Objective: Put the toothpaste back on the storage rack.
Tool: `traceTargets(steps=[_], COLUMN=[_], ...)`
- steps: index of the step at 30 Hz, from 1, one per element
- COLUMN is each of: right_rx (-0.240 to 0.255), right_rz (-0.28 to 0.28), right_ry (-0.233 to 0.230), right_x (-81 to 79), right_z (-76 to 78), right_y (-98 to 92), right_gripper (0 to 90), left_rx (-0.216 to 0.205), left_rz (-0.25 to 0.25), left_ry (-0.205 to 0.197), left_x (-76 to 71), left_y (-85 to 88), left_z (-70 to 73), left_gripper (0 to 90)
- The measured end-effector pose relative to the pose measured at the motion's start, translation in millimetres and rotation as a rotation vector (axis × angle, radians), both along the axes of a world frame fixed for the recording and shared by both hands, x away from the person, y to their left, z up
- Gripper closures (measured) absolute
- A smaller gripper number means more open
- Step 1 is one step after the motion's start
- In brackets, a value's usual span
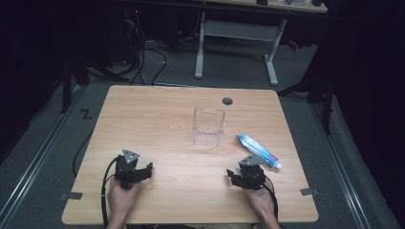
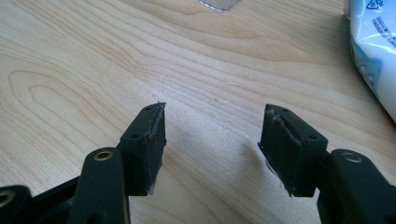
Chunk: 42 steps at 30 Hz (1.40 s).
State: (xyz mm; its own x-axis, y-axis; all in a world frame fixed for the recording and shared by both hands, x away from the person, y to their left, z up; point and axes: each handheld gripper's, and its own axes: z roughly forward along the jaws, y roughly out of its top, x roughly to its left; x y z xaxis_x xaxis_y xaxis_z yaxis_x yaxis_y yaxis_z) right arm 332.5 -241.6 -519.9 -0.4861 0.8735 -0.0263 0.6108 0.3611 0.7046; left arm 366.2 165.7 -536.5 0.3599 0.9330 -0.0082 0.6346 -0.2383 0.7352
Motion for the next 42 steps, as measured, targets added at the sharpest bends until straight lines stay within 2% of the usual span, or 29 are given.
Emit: traceTargets(steps=[4, 8, 17, 26, 29, 30, 32, 34, 37, 42], right_rx=[0.024, 0.018, 0.015, 0.025, 0.029, 0.04, 0.043, 0.046, 0.056, 0.075], right_rz=[0.009, 0.012, 0.029, 0.043, 0.042, 0.044, 0.038, 0.007, -0.024, -0.025], right_ry=[-0.014, -0.028, -0.01, -0.008, -0.003, 0.004, 0.002, -0.008, -0.013, 0.006], right_x=[-3.8, -6.1, -7.2, -8.9, -8.8, -8.3, -8.0, -6.6, -5.3, -3.2], right_z=[0.3, 1.9, 1.3, 3.1, 2.8, 2.8, 2.8, 3.2, 3.4, 3.6], right_y=[-6.1, -9.0, -13.2, -20.4, -22.4, -24.6, -25.5, -28.8, -31.1, -32.7], right_gripper=[39.0, 37.0, 26.7, 21.8, 22.4, 26.7, 29.2, 34.5, 36.4, 36.9], left_rx=[0.0, 0.0, 0.0, 0.0, 0.0, 0.0, 0.0, 0.0, 0.0, 0.0], left_rz=[0.0, 0.0, 0.0, 0.0, 0.001, 0.0, 0.001, 0.0, 0.0, 0.001], left_ry=[0.0, 0.0, 0.0, 0.0, 0.0, 0.0, 0.0, 0.0, 0.0, 0.0], left_x=[0.0, 0.1, 0.1, 0.1, 0.1, 0.1, 0.1, 0.1, 0.1, 0.1], left_y=[0.0, 0.0, 0.0, 0.0, 0.0, 0.0, -0.1, 0.0, 0.0, 0.0], left_z=[0.0, 0.0, 0.0, 0.0, 0.0, 0.0, 0.0, 0.0, 0.0, 0.0], left_gripper=[23.0, 23.0, 23.0, 23.0, 23.0, 23.0, 23.0, 23.0, 23.0, 23.0])
